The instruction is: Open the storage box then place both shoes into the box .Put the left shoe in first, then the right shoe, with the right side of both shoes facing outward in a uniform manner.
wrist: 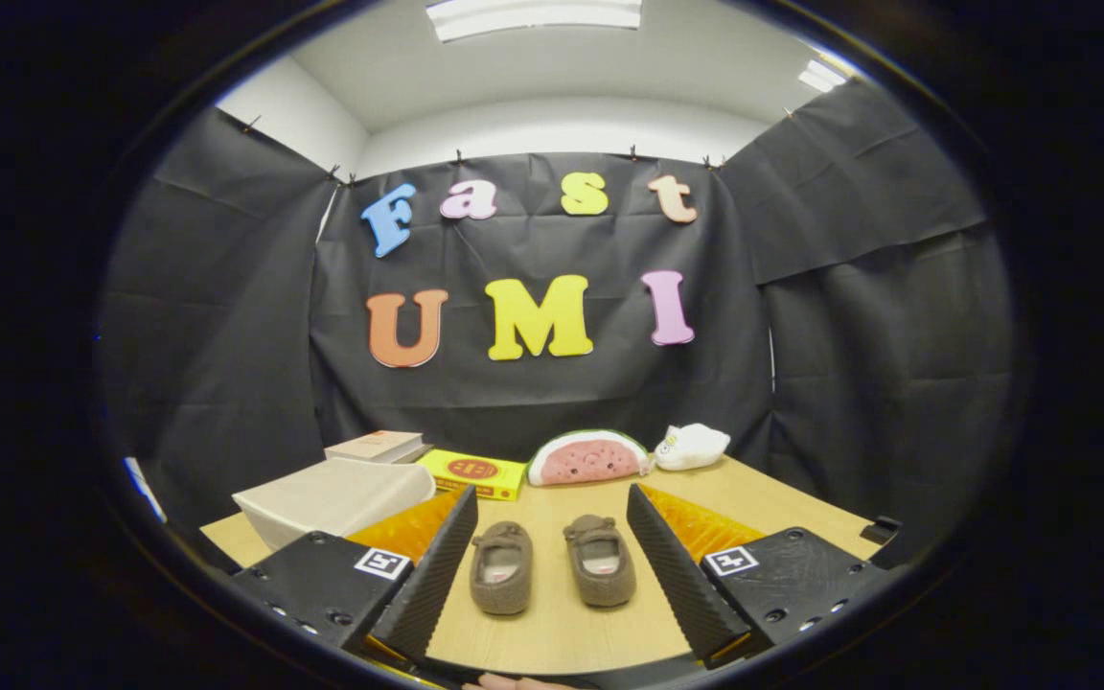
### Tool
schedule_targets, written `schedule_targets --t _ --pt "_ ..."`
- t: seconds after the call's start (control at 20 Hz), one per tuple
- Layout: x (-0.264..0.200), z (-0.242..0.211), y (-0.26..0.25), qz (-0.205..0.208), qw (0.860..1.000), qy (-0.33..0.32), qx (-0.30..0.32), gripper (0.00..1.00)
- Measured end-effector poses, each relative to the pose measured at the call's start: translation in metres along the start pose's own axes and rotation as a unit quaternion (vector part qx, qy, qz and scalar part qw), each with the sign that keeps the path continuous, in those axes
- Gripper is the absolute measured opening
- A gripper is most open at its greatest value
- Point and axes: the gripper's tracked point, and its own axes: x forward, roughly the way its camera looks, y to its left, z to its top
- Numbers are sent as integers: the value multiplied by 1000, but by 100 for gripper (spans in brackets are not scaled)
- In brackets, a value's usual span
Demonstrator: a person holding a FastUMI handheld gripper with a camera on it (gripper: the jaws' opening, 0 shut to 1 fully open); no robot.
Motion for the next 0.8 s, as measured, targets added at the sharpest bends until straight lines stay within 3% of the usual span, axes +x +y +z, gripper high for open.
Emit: schedule_targets --t 0.25,0.45,0.55,0.8 --pt "59 -12 25 59 996 40 55 96" --pt "115 -26 61 135 977 99 129 95" --pt "140 -32 79 170 963 128 165 95" --pt "175 -66 139 283 909 210 222 95"
